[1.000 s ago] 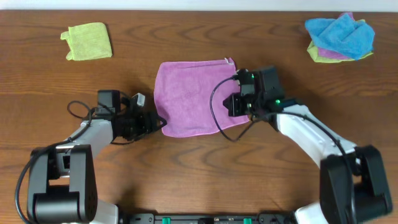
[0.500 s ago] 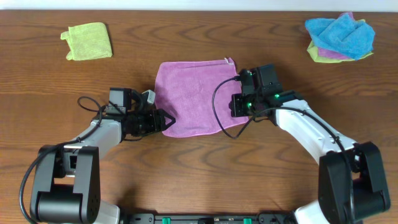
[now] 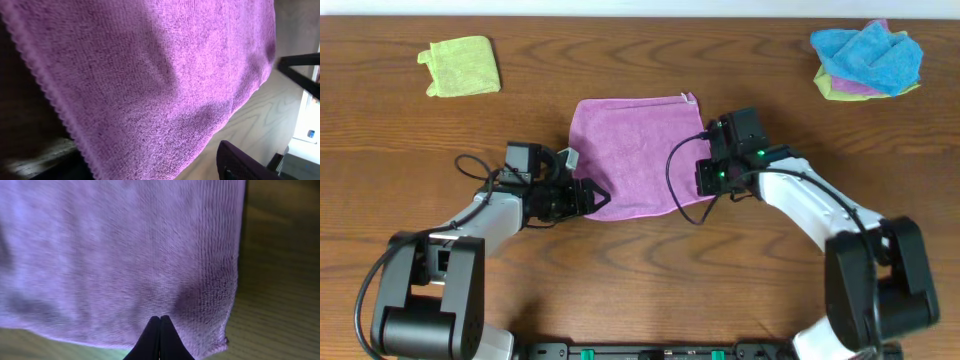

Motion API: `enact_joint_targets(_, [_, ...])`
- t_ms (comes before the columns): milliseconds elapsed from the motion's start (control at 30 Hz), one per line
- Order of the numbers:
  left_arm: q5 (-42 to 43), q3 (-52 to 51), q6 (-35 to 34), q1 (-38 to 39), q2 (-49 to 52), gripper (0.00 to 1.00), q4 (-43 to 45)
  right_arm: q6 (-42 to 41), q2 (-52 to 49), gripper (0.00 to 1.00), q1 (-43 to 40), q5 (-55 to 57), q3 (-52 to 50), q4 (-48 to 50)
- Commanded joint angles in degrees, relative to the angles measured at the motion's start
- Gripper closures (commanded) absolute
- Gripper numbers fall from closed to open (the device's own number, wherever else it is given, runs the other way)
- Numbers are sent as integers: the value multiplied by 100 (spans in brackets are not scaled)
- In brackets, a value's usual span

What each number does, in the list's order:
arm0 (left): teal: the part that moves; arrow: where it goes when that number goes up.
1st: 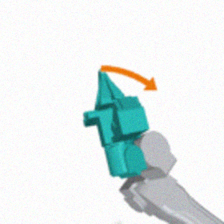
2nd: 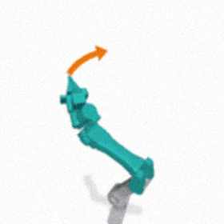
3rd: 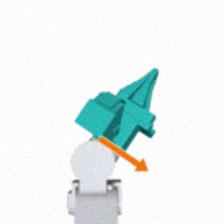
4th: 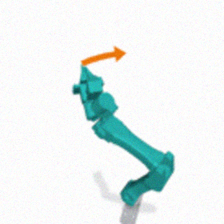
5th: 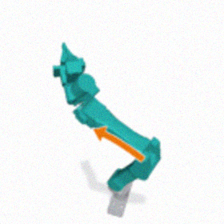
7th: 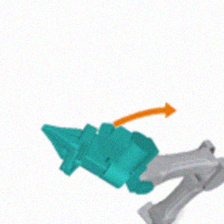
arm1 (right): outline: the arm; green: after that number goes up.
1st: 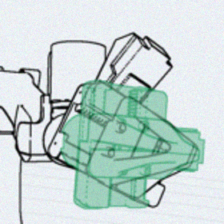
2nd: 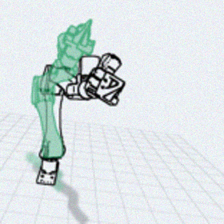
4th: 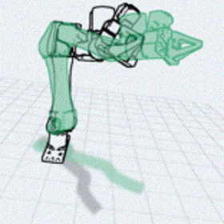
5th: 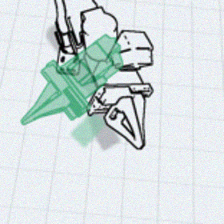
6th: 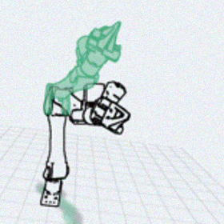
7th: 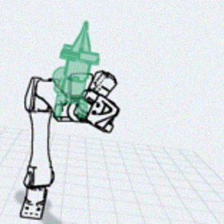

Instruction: Fold the cloth

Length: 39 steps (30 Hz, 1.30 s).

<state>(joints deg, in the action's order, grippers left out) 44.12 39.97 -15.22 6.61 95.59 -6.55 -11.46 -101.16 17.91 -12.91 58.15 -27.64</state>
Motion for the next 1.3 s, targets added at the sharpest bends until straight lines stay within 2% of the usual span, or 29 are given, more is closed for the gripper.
enact_joint_targets(0, [-52, -7, -68, 17, 68, 28, -24, 101, -223, 98, 7, 109, 66, 81])
enact_joint_targets(333, [570, -7, -328, 17, 68, 30, -13, 103, -496, 98, 7, 330, 66, 170])
enact_joint_targets(533, [1143, -7, -328, 17, 68, 53, -33, 81, -498, 98, 7, 339, 66, 192])
enact_joint_targets(667, [1143, -7, -323, 17, 68, 62, -83, 79, -498, 98, 7, 372, 66, 192])
enact_joint_targets(900, [1189, -7, -321, 9, 68, 62, -546, -70, -498, 98, 7, 673, 66, 166])
enact_joint_targets(1100, [1137, -4, -323, 4, 66, 72, -654, -101, -498, 98, 7, 699, 66, 164])
enact_joint_targets(1167, [1139, -4, -448, -33, 66, 71, -673, -138, -498, 98, 7, 713, 66, 164])
enact_joint_targets(1267, [1169, -4, -804, -162, 66, 65, -734, -138, -498, 98, 7, 713, 66, 164])
